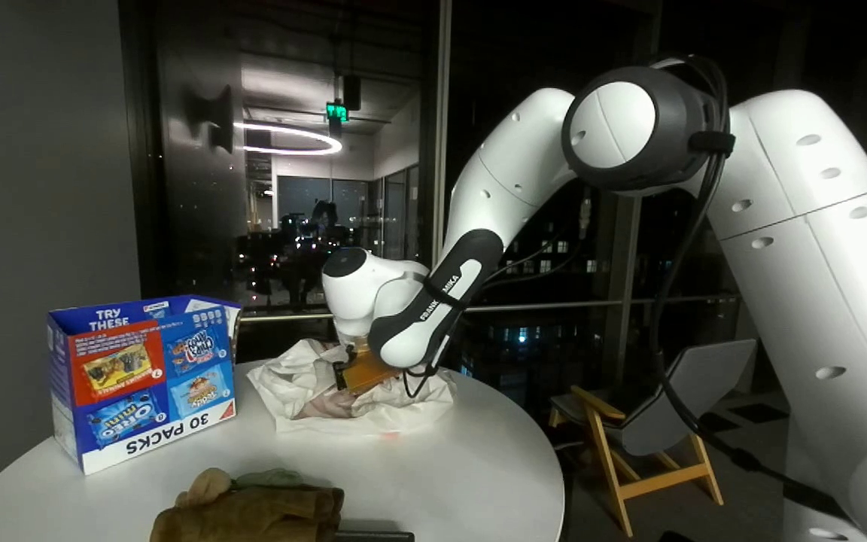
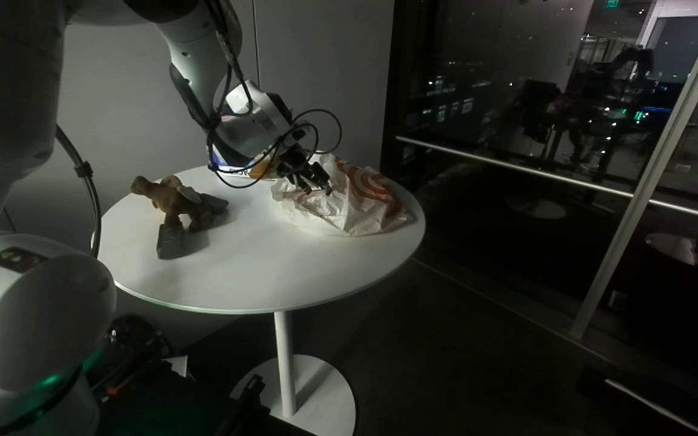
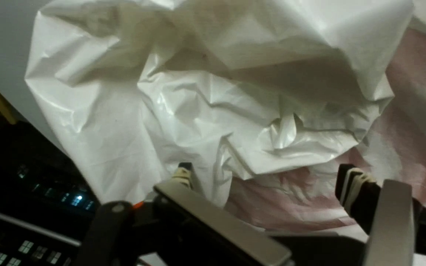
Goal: Move the plastic bag to the left and put the toy moose and eraser inside the plastic bag
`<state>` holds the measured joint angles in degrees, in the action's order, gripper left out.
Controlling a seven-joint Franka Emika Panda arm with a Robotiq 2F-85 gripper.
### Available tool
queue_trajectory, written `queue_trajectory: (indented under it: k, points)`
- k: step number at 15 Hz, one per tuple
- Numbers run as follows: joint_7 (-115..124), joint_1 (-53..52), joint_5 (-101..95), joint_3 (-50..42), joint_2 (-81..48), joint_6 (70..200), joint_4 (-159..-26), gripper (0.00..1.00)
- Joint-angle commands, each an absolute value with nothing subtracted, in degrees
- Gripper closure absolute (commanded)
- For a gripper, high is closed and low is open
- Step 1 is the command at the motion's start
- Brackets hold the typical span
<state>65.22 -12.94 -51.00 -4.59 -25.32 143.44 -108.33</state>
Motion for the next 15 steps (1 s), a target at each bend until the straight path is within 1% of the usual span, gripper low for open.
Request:
queue_trajectory:
  k: [1, 2, 3, 4, 5, 8, 9, 11, 12, 14, 15]
  points:
    - [71.09, -14.78, -53.76, -5.32, -25.81, 139.59, -107.11, 0.00]
    - [71.74, -14.97, -54.73, -5.24, -25.45, 139.04, -107.39, 0.24]
    - [72.27, -15.13, -56.10, -5.07, -25.24, 138.52, -107.61, 0.26]
    - [73.62, -15.55, -58.37, -5.16, -25.03, 138.08, -107.78, 0.32]
    - [74.63, -15.77, -60.37, -4.94, -24.76, 137.47, -108.02, 0.42]
    - [76.46, -15.51, -63.97, -3.31, -24.27, 136.14, -108.44, 0.64]
    - [77.02, -15.60, -65.00, -2.88, -24.20, 135.55, -108.49, 0.70]
    - [78.01, -15.63, -66.96, -1.98, -24.03, 134.56, -108.62, 0.85]
    - [78.37, -15.59, -67.77, -1.49, -23.89, 133.80, -108.72, 0.90]
    - [78.46, -15.35, -68.06, -0.47, -23.81, 132.11, -108.73, 0.95]
    - [78.01, -15.05, -66.85, 0.06, -23.79, 130.28, -108.78, 0.65]
